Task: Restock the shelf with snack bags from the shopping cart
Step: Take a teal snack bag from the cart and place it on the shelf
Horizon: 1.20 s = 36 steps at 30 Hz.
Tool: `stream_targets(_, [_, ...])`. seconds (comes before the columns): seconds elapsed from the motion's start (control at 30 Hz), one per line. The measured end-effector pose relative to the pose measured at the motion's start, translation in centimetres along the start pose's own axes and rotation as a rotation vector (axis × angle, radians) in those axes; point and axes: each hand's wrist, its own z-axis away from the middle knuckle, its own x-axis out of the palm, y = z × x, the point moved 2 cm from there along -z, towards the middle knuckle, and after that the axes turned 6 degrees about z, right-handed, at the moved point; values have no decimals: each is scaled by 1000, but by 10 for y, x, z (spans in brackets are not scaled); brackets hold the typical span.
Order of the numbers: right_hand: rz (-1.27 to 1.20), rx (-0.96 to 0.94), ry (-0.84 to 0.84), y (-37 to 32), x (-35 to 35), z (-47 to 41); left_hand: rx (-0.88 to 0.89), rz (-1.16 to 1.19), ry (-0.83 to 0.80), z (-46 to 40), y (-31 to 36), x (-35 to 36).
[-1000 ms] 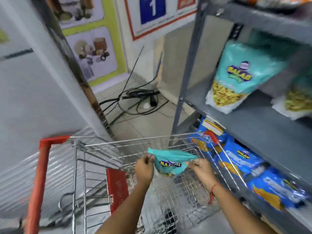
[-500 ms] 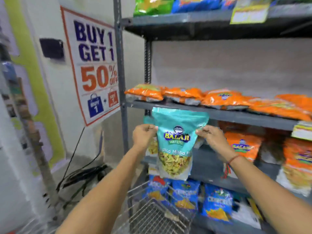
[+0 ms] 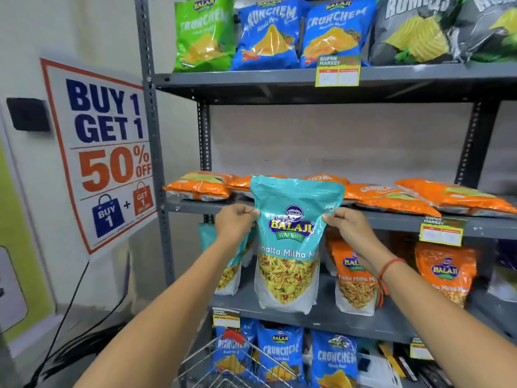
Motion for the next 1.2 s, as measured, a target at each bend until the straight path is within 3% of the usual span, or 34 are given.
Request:
stream_targets(0.6, [108,246,-52,164,57,-67,-242,-53,75,-72,-160,61])
stream_targets(0.9, [131,367,-16,243,75,-119,-226,-145,44,-128,-215,98])
stream_targets(1.2, [103,405,-30,274,92,-128,-252,-139,1,-138,-245,105])
